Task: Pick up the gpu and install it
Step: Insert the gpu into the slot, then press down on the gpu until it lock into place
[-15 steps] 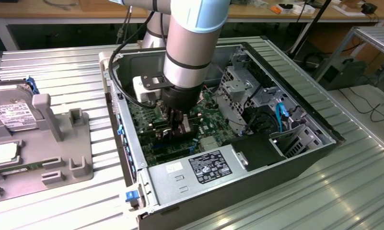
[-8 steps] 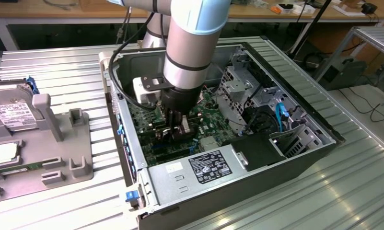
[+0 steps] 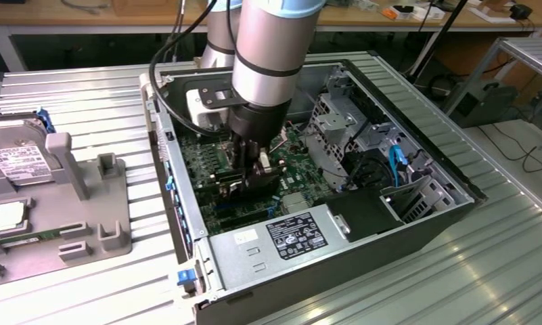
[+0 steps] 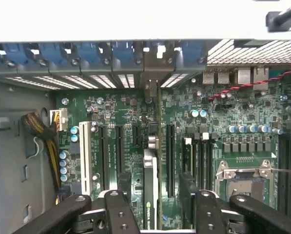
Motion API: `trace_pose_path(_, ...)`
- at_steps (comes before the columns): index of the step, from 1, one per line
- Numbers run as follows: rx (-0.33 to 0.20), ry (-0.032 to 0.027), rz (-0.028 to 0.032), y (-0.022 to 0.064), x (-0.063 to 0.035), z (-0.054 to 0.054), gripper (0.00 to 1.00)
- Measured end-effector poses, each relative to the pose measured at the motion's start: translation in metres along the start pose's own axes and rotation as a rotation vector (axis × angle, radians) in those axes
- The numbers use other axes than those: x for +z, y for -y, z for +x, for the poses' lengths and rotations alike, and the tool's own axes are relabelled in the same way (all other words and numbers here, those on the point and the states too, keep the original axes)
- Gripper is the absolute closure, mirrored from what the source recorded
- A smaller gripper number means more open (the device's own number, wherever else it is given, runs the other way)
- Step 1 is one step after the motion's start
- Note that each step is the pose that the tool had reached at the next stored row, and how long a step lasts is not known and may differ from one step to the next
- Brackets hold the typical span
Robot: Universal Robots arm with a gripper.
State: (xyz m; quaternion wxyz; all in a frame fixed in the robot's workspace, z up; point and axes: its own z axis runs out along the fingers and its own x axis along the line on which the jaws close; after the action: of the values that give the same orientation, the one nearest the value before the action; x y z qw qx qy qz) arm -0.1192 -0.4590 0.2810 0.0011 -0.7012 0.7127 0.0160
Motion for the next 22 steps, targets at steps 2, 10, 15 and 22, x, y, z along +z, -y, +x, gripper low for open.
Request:
trace_pose_path(2,0.0,0.0001,0.0002,0.0,-0.0003,0.0,0.48)
trace_pose_path(10,0.0,-0.0001,0.0001,0.0,-0.0003,0.0,0.89)
trace_pose_path(15,0.0,0.0,0.0001,0.0,-0.0003,0.0,0.89)
trace_pose_path(22,0.0,-0.0001,0.0001,-0.0001,-0.0003,0.0,0.89)
